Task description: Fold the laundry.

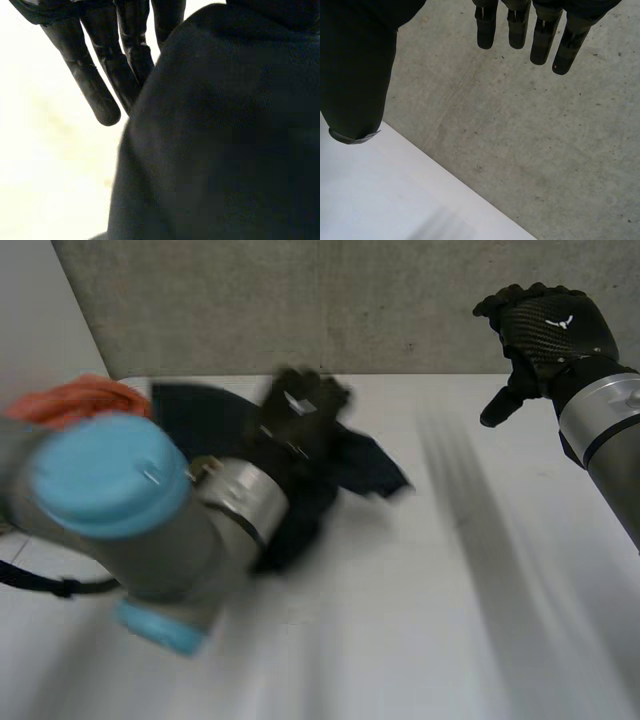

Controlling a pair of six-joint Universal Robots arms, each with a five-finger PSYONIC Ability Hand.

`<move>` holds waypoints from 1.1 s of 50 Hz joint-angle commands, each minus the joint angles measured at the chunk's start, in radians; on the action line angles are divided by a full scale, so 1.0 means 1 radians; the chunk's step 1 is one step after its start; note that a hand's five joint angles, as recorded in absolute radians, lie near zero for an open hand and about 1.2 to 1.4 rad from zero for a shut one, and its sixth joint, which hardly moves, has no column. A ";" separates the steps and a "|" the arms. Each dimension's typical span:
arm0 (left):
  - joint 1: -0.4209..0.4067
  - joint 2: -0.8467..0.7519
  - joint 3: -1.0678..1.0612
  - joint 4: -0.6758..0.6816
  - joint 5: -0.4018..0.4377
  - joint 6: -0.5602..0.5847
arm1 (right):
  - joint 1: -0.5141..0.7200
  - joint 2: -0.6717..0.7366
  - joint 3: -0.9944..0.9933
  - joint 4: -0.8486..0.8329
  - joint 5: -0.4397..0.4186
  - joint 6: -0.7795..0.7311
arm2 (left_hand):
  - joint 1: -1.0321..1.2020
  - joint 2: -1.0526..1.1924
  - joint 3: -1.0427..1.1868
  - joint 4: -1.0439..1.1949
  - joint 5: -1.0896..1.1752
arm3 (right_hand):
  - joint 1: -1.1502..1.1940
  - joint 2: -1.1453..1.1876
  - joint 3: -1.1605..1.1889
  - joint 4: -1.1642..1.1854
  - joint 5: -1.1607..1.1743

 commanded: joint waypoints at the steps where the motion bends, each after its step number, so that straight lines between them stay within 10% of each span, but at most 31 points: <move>1: -0.123 -0.119 0.016 -0.062 -0.004 -0.107 | 0.000 -0.001 -0.002 0.000 0.000 -0.001 | -0.930 -0.947 -0.948 -0.950 -0.925 | -0.024 -0.048 -0.041 -0.061 -0.065; 17: 0.190 0.137 -0.113 -0.130 -0.042 -0.104 | 0.017 0.040 -0.004 0.083 -0.010 -0.057 | -0.945 -0.962 -0.963 -0.965 -0.940 | -0.024 -0.048 -0.041 -0.061 -0.065; 47: 0.180 0.257 -0.461 -0.362 -0.051 -0.095 | 0.325 0.267 0.102 0.239 -0.003 -0.183 | -0.890 -0.906 -0.907 -0.909 -0.884 | 0.162 0.139 0.145 0.126 0.122; 55: 0.173 0.254 -0.499 -0.345 -0.065 -0.094 | 0.324 0.327 0.079 0.224 0.003 -0.183 | -0.834 -0.851 -0.852 -0.854 -0.828 | 0.945 0.921 0.928 0.908 0.904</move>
